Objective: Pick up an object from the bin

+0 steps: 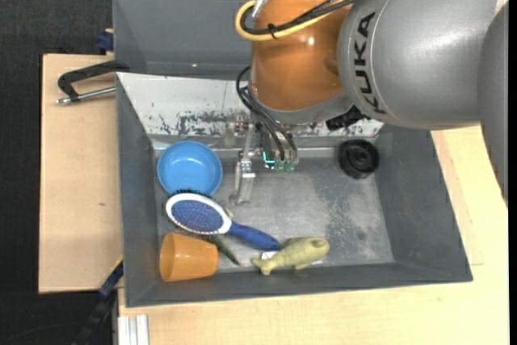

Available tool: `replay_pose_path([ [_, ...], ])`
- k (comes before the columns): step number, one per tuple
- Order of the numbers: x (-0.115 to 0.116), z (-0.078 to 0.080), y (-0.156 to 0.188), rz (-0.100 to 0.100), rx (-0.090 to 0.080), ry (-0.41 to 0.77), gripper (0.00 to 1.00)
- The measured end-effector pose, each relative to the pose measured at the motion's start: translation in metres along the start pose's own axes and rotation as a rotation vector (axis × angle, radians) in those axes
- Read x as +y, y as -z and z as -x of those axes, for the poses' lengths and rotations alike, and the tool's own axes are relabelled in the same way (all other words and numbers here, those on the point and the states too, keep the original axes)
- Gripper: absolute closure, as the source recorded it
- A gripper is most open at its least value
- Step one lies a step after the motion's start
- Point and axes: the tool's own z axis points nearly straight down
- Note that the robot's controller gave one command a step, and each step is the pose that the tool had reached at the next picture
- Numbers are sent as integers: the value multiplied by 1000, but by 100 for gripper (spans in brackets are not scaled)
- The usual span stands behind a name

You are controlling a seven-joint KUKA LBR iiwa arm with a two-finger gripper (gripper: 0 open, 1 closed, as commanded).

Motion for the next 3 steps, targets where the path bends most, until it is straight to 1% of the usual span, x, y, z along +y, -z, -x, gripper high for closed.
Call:
replay_pose_path([
  [1, 13, -52, -127, 1, -12, -82, 0],
  [2, 12, -49, -123, 3, -19, -85, 100],
  [3, 47, -27, 95, 1, -20, 437, 100],
])
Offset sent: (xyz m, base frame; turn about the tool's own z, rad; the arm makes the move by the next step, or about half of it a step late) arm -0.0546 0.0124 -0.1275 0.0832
